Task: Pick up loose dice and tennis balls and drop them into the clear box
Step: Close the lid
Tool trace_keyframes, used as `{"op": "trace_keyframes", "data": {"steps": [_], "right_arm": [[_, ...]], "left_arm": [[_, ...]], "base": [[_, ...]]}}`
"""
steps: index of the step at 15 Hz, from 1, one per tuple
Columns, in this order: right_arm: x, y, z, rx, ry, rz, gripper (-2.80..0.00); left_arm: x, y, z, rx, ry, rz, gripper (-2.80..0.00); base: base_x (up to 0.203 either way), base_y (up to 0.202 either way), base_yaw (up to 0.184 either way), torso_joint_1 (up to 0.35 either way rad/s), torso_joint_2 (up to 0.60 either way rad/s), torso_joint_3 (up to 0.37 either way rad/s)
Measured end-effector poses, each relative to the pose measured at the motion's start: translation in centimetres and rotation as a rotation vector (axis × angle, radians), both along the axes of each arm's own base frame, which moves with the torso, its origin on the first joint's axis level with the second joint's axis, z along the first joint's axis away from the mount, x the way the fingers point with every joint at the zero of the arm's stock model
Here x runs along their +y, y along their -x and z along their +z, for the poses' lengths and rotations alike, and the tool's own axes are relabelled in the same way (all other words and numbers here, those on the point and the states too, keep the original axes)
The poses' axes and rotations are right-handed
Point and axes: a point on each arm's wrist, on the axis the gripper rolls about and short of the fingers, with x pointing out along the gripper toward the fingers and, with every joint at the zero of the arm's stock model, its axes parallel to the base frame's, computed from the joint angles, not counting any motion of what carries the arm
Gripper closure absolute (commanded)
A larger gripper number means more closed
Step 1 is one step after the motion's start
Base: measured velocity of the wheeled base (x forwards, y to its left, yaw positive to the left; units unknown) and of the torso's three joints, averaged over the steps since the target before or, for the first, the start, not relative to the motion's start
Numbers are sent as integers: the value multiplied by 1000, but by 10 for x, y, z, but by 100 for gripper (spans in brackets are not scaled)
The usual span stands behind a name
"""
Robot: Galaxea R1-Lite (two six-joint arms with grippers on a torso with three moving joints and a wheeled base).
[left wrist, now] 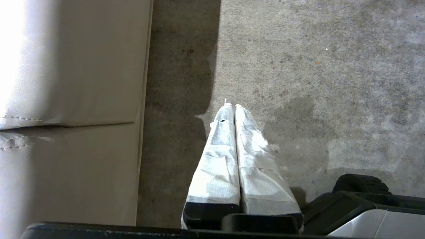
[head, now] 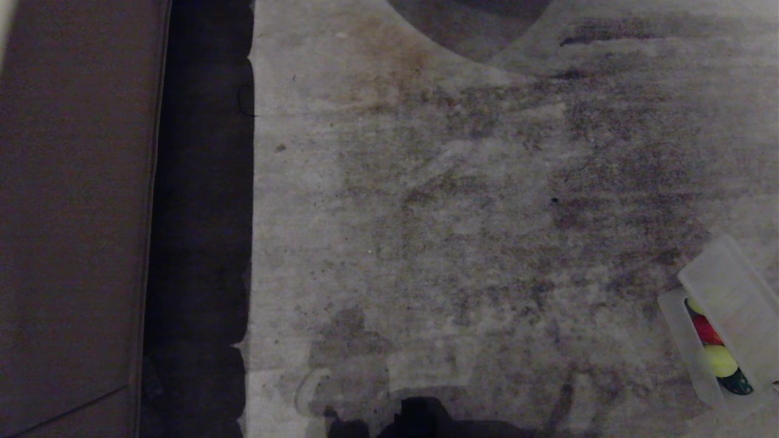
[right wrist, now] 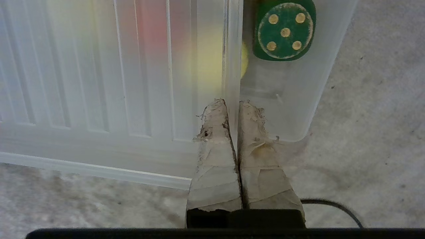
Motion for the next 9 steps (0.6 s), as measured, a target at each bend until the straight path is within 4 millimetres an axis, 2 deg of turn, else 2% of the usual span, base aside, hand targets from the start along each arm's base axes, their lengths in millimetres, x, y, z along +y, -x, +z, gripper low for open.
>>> {"op": "trace_keyframes", "data": {"steps": [9], "right_arm": [[-11,30,-37,52,-9,-59,0]], "left_arm": [[0,0,0,0,0,-1,0]], "base": [[0,0,0,0,0,0]]}}
